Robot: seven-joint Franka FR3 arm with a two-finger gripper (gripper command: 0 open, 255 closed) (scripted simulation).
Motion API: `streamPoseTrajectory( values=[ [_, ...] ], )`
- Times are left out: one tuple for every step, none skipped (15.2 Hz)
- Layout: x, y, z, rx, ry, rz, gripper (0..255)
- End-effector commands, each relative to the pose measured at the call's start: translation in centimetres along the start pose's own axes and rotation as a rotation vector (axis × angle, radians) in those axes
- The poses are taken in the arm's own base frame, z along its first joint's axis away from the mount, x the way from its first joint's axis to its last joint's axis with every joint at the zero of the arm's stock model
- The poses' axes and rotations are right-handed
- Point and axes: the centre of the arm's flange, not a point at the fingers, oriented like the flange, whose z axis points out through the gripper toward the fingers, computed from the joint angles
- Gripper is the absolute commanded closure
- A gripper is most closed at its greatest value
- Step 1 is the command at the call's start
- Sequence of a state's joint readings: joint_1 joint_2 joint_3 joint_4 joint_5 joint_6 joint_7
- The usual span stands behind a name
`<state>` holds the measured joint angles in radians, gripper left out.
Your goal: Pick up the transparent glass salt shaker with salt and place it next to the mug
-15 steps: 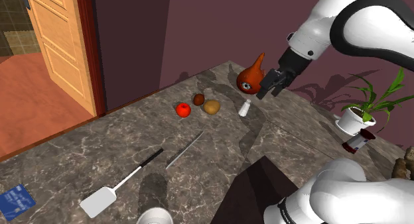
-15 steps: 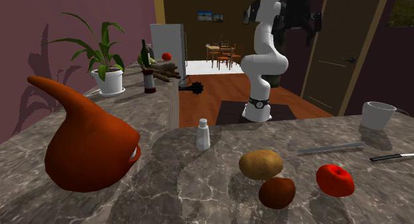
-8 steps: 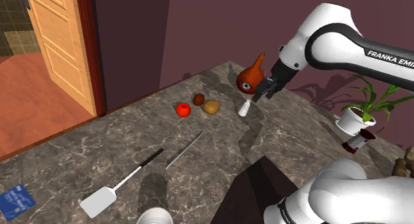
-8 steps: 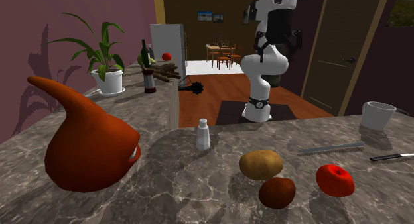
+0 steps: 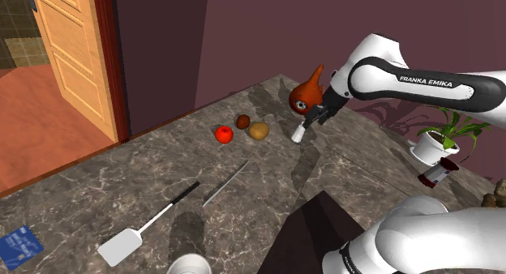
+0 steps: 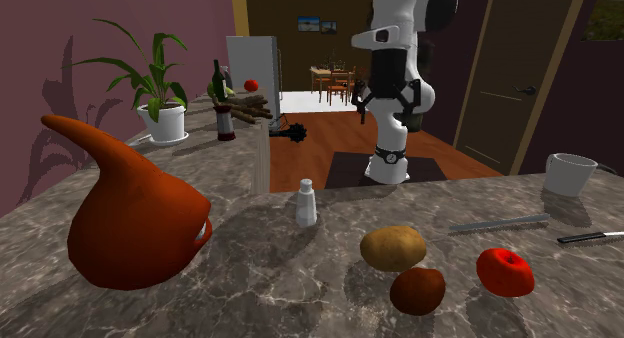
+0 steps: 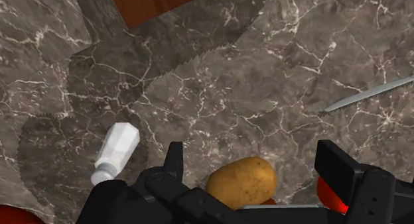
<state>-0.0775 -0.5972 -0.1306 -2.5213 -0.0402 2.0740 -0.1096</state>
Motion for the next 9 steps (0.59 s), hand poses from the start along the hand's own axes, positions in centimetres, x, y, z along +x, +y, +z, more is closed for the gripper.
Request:
streamPoseTrajectory(
  values=[
    [0.9,2.3,1.4,-0.007,0.010,0.001,0],
    [1.3,3.1,2.2,-0.010,0.014,0.001,0],
    [1.8,4.0,3.0,-0.012,0.018,0.002,0],
    [2.2,4.9,3.8,-0.015,0.022,0.002,0],
    [2.6,5.8,4.6,-0.018,0.025,0.003,0],
    [3.0,6.7,5.4,-0.021,0.029,0.003,0],
    [3.5,7.6,6.1,-0.024,0.033,0.004,0],
    [3.9,8.5,6.9,-0.027,0.037,0.004,0],
    [4.3,9.4,7.7,-0.029,0.041,0.005,0]
  ],
)
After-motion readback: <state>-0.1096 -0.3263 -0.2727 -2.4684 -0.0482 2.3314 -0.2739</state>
